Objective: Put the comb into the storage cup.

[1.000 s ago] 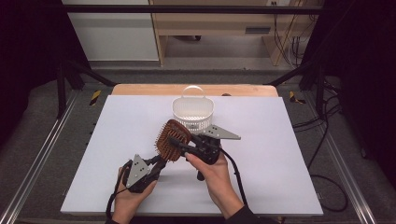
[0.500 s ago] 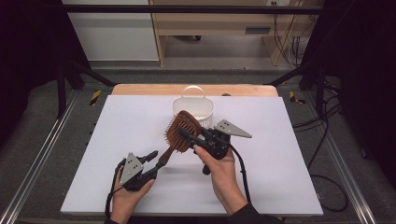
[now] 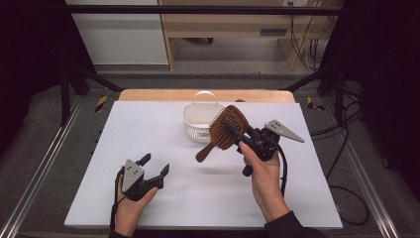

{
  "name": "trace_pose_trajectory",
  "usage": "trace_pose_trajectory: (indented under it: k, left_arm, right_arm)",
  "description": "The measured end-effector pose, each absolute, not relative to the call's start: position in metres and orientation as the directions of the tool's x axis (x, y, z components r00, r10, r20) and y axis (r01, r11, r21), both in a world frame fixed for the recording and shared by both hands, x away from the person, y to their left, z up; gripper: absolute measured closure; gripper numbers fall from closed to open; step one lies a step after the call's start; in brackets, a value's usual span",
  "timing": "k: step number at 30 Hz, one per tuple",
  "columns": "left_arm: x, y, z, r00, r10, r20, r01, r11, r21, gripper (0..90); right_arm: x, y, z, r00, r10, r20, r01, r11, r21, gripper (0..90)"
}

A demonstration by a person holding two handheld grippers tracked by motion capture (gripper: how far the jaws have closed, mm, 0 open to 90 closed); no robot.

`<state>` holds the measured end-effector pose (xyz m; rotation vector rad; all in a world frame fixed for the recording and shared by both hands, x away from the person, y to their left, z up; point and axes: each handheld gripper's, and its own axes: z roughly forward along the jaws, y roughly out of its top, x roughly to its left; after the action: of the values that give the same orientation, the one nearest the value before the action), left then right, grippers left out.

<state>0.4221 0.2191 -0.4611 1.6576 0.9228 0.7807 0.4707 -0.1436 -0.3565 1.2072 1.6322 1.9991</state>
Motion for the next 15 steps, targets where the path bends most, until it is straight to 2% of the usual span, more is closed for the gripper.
trace_pose_trajectory:
  k: [6,15]
  left_arm:
    - [0.426,0.220,-0.465,0.471,0.882,0.025,0.230,-0.150,0.962,11.2]
    - [0.428,0.224,-0.468,0.458,0.889,0.006,0.240,-0.131,0.962,8.9]
  right_arm:
    - [0.473,-0.160,-0.357,-0.577,0.692,0.433,0.276,-0.334,0.901,52.4]
    - [0.480,-0.165,-0.360,-0.558,0.696,0.452,0.284,-0.352,0.892,52.2]
